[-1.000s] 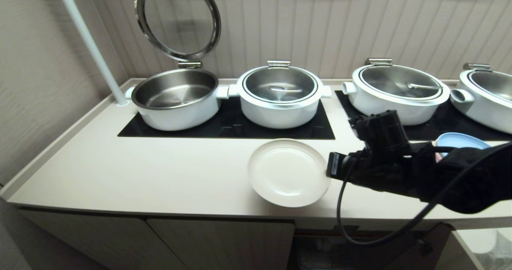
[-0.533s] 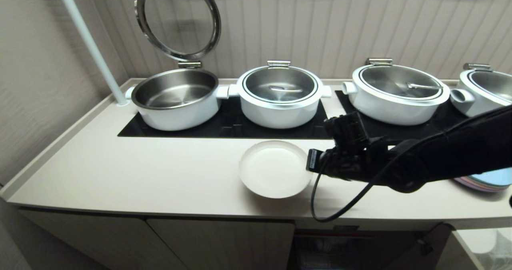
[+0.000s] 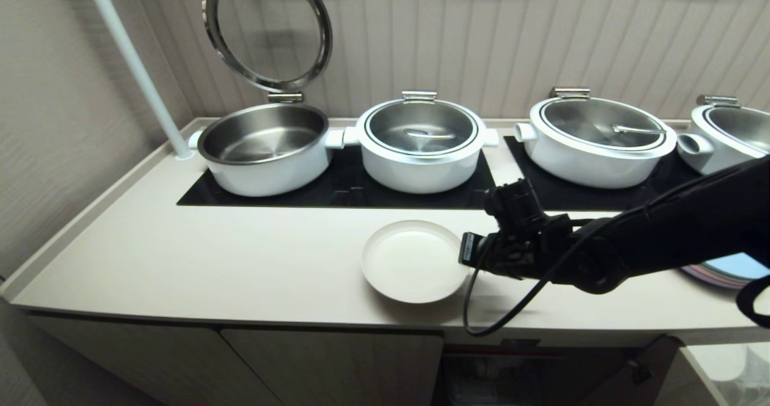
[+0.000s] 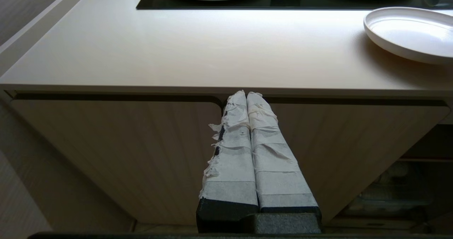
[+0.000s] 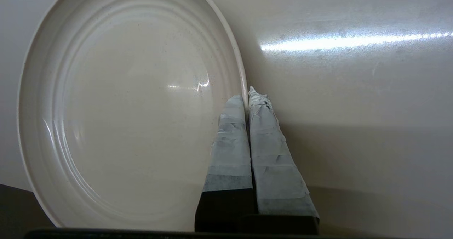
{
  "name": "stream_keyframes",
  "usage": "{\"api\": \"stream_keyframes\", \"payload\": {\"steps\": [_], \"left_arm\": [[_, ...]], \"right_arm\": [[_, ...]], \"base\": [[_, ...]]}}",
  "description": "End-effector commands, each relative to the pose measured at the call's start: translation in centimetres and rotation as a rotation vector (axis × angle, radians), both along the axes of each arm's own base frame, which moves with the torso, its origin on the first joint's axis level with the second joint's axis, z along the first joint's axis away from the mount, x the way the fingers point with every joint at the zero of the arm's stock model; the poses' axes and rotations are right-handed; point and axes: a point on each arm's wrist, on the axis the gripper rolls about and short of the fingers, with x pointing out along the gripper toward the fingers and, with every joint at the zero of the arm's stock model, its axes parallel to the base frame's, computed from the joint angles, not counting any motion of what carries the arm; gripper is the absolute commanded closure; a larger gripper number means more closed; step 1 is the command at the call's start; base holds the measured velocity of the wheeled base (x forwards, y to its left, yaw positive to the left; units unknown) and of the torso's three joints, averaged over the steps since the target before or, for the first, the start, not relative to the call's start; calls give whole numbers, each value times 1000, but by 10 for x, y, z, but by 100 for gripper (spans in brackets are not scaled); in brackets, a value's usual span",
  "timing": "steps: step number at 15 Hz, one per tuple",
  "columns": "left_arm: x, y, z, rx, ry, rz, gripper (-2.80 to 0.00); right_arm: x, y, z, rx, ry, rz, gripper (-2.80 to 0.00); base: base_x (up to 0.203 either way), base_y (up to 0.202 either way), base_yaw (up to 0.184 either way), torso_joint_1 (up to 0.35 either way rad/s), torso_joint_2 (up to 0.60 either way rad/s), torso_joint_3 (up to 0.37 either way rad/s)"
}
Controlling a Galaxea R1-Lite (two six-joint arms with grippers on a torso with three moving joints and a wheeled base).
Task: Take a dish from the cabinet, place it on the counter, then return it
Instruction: Place it on the table
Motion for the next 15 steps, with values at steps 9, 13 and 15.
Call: {"api": "stream_keyframes", "payload": {"steps": [9,13,15], "left_arm": [[0,0,0,0,0,0,0],[0,0,0,0,0,0,0],[0,0,0,0,0,0,0]], "right_arm": [[1,-1,-4,-8,8,-12,0],[0,-2,-6,-14,14,-14,0],[-2,-3,-8,-19,21,-14,0]], "base": [[0,0,0,0,0,0],[0,0,0,0,0,0],[0,0,0,0,0,0]]}}
